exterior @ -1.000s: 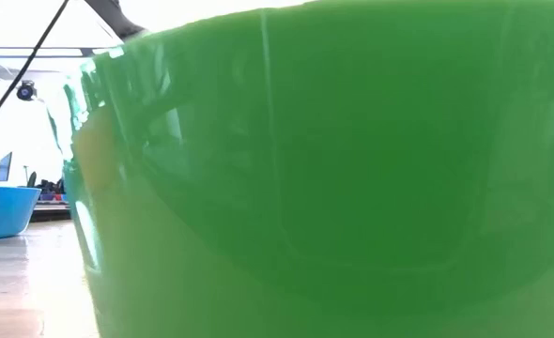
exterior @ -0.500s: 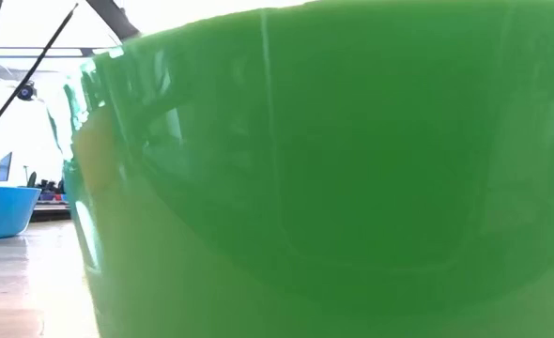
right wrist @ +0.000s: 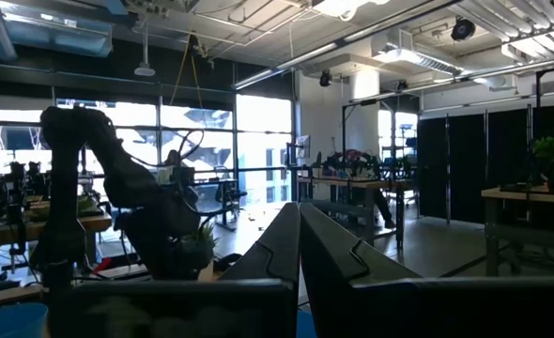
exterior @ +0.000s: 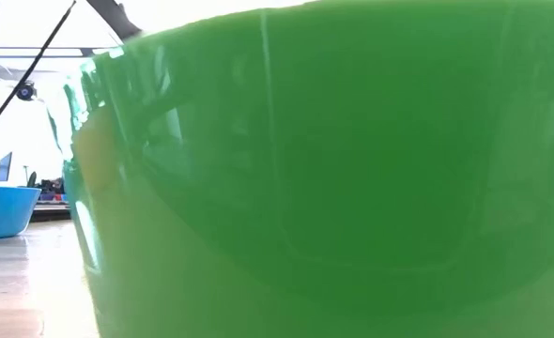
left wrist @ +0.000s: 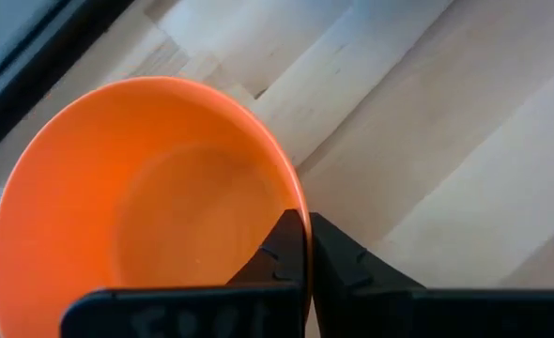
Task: Pick & Place Mini bowls
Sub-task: Put the top orange bowl on the shelf
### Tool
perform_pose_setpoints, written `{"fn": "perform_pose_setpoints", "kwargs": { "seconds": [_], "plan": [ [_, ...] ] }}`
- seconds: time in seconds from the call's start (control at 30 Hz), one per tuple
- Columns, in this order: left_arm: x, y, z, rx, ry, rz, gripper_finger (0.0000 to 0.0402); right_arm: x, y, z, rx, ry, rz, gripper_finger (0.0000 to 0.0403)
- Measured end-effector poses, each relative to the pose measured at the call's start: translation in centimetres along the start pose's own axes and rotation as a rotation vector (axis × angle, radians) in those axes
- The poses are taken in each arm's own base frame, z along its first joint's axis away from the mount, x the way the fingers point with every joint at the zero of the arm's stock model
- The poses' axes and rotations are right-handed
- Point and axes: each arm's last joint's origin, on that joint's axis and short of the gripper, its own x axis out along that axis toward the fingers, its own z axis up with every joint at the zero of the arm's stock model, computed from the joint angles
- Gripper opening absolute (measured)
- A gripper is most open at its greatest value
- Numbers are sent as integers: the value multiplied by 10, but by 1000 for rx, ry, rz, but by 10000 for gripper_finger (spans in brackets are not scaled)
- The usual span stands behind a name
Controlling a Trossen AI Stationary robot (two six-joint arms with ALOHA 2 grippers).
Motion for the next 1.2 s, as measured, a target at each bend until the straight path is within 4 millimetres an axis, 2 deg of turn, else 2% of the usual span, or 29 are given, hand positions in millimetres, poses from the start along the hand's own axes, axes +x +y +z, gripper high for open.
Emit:
{"fn": "perform_pose_setpoints", "kwargs": {
  "seconds": [0.17, 0.33, 0.7, 0.9, 1.2],
  "plan": [
    [-20, -14, 2, 67, -81, 27, 1, 0, 0, 0, 0, 0, 0, 8],
    [-46, -37, 2, 185, -198, 120, 1, 0, 0, 1, 2, -3, -2, 8],
    [-97, -86, -5, 478, -466, 383, 0, 7, -3, 32, -43, 123, 38, 8],
    [-113, -106, -4, 664, -567, 428, 0, 20, 9, 41, -88, 191, 54, 8],
    [-123, -114, 2, 843, -636, 437, 0, 50, 38, 46, -171, 311, -13, 8]
  ]
}}
